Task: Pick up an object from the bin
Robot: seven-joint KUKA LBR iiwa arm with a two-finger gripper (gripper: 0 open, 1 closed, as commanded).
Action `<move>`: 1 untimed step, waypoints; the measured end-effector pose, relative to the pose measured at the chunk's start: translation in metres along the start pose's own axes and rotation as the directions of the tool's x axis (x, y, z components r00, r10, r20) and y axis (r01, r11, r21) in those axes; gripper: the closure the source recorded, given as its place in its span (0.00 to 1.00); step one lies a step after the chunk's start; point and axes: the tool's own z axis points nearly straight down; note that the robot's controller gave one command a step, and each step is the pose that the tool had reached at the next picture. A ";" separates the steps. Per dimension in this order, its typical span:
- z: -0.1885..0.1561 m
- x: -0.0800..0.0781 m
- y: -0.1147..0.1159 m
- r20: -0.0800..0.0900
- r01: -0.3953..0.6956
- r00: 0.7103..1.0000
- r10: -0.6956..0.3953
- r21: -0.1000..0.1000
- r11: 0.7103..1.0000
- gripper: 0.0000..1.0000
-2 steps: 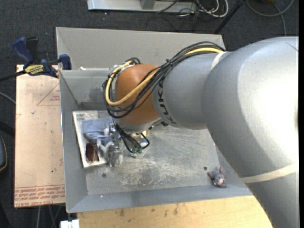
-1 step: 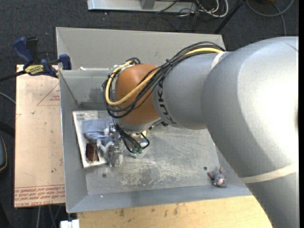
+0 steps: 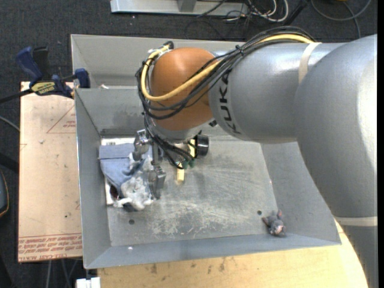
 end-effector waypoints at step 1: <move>-0.040 -0.010 -0.004 0.005 0.108 0.994 -0.108 0.001 0.994 0.00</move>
Offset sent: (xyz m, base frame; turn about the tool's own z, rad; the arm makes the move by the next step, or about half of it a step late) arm 0.0046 -0.0473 -0.0772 -0.2143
